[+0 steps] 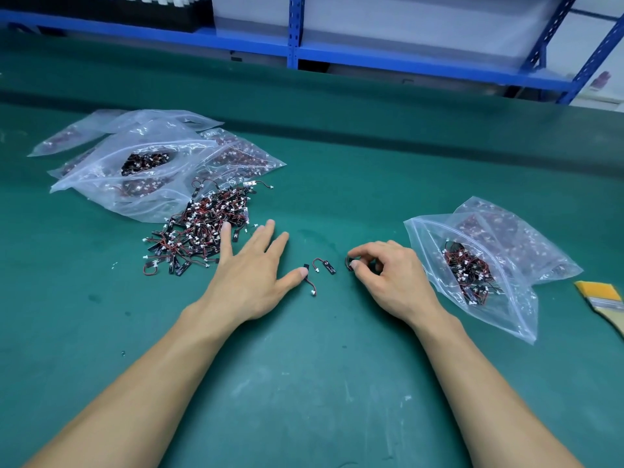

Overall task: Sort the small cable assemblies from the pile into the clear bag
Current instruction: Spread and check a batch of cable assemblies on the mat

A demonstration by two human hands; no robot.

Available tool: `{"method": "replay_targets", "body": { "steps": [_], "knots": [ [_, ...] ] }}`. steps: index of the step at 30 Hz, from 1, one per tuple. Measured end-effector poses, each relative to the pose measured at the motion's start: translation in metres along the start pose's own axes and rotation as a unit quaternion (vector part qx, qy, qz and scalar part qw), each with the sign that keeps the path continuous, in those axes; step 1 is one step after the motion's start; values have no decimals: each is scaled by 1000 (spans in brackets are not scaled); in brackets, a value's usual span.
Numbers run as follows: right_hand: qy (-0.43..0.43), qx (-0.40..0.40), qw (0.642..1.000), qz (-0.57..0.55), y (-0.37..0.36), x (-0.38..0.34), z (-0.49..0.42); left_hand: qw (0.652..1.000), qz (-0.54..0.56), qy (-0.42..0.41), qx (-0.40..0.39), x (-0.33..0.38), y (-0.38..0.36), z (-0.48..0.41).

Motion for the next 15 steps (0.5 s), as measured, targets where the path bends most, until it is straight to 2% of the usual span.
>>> {"method": "replay_targets", "body": {
  "steps": [5,9,13,15],
  "knots": [
    [1,3,1000,-2,0,0,-1,994,63,-90,-26,14,-3,3],
    [3,6,1000,-6,0,1,-1,965,174,-195,-6,34,8,9],
    [12,0,1000,1,0,0,-1,948,246,-180,89,20,31,8],
    [17,-9,1000,5,-2,-1,-1,953,238,-160,99,13,32,6]
  ]
}}
Point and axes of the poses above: each hand's wrist, its own z-axis away from the middle knuckle, its own y-axis out of the back of the hand, x = y × z, the point moved 9 cm from there along -z, towards the middle knuckle, and after that the axes turned 8 degrees about -x, right-handed, at the moved point
